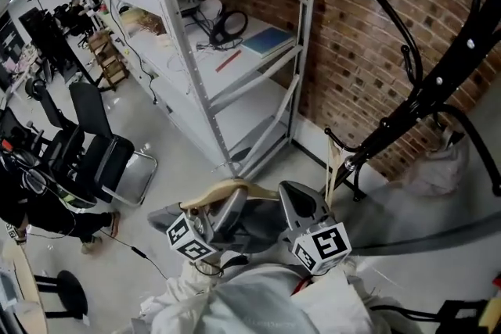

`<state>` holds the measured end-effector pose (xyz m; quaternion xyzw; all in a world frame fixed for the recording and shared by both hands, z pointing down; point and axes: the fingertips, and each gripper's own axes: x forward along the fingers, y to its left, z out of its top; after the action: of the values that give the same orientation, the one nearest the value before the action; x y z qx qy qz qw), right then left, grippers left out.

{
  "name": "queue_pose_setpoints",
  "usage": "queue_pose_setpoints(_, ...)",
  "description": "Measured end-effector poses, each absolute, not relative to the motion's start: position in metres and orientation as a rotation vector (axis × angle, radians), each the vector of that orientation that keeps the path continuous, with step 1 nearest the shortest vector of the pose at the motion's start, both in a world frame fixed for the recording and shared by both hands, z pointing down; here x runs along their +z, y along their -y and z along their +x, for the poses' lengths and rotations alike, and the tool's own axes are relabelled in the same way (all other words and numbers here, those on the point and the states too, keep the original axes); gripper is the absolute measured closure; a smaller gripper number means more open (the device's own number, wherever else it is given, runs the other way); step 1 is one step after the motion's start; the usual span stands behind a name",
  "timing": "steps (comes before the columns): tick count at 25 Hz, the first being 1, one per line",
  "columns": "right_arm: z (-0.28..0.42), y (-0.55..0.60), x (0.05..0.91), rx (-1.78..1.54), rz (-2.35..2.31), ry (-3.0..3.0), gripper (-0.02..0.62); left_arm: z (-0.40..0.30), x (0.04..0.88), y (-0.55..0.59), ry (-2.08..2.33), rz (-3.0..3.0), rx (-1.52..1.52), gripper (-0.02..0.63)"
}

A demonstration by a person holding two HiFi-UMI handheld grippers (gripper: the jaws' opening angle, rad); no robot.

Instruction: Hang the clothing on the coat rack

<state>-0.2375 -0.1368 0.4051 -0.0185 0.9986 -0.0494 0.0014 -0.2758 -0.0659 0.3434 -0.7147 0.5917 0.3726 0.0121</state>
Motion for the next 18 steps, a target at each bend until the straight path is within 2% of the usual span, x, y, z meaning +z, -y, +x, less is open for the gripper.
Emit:
queue_pose_setpoints(7,-0.245,0.146,0.402,-0.14,-0.395,-3.115,0.571,-0.3,0.344,0.086,-1.648,-2.467,1.204,0.505)
queue_pose_setpoints(18,-0.217,0.141,0.406,-0.153,-0.854,-3.016,0.571,-0.28,0.348,0.103,-1.292,-2.817,1.164,0.505)
